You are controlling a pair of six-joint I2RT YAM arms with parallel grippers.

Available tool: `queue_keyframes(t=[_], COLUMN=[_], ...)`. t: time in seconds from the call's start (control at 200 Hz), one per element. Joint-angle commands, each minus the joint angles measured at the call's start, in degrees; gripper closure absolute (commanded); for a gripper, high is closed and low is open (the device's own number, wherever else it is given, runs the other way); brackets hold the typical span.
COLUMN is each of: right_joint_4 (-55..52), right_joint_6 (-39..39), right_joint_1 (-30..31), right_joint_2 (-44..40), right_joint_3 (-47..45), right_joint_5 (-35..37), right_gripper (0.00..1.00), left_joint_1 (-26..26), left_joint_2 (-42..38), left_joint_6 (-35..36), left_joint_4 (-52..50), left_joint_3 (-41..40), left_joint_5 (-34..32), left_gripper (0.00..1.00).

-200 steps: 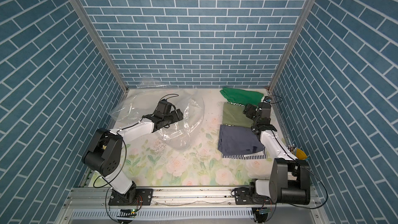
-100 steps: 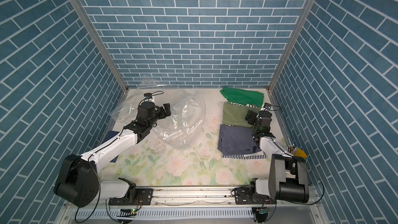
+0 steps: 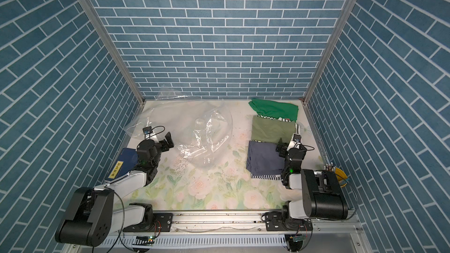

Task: Take the tank top out of the vacuum bag
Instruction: Reset both arms

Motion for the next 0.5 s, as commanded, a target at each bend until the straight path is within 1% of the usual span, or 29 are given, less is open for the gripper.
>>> queue_keyframes(t=[0.0,0.05,0.06,0.085,0.1,0.155,0.195,0.235,0.26,0.28,0.33,0.355,0.405,0.42,0.455,0.48,0.495], right_joint_4=[15.98,24.24,23.90,17.44,15.58,19.18,14.04,15.18,13.15,11.47,11.85,10.73,11.75,11.19,11.26,11.66,11.34], right_joint_6=[-4.64,-5.69,-5.55,-4.97,-4.73,-5.06,-4.82,-5.43,-5.57,-5.62,-6.10,-5.90,-6.10,-6.01,-6.02,-6.06,-6.06], right_joint_1=[1.05,1.28,1.29,1.29,1.29,1.42,1.75,2.18,2.44,2.53,2.95,2.95,2.96,2.96,2.90,2.91,2.95], right_joint_2=[3.44,7.44,7.09,4.92,4.46,6.59,5.29,6.45,6.09,5.89,6.48,6.11,6.47,6.32,6.41,6.50,6.32], right_joint_3=[-2.66,-4.06,-3.91,-2.78,-2.19,-2.10,-0.77,-0.21,0.47,1.08,1.42,1.53,1.44,1.52,1.49,1.45,1.51], right_joint_5=[-1.64,-2.82,-2.61,-1.47,-0.88,-0.86,0.48,0.68,0.97,1.31,1.39,1.49,1.49,1.53,1.53,1.45,1.48], right_gripper=[0.01,0.01,0.01,0.00,0.01,0.01,0.01,0.01,0.00,0.01,0.01,0.01,0.01,0.01,0.01,0.01,0.01], left_joint_1=[0.53,1.32,1.56,2.22,2.75,5.64,7.23,7.74,7.78,7.80,7.76,7.68,7.27,7.24,7.19,7.08,6.98], left_joint_2=[1.73,2.52,2.76,3.38,3.89,6.59,7.00,8.21,8.28,8.87,9.78,10.77,12.28,12.80,14.05,14.72,14.45], left_joint_6=[8.13,9.15,9.31,9.89,10.01,7.76,6.64,5.99,6.37,6.54,7.53,7.78,8.08,7.60,7.57,7.57,7.58], left_joint_4=[7.81,9.76,10.73,13.97,16.37,22.74,18.70,19.87,17.75,18.00,16.26,15.91,13.39,13.88,19.31,22.61,22.73], left_joint_3=[0.09,-1.45,-2.00,-3.31,-4.45,-6.32,-4.32,-3.96,-2.91,-2.76,-1.18,-0.45,1.76,1.80,-0.09,-1.45,-1.79], left_joint_5=[0.10,-0.12,0.12,0.83,1.24,3.52,6.08,6.73,7.68,8.59,10.76,11.16,11.34,11.40,12.42,11.90,11.76], left_gripper=[0.00,0.00,0.00,0.00,0.00,0.00,0.00,0.00,0.00,0.00,0.00,0.00,0.00,0.00,0.00,0.00,0.00])
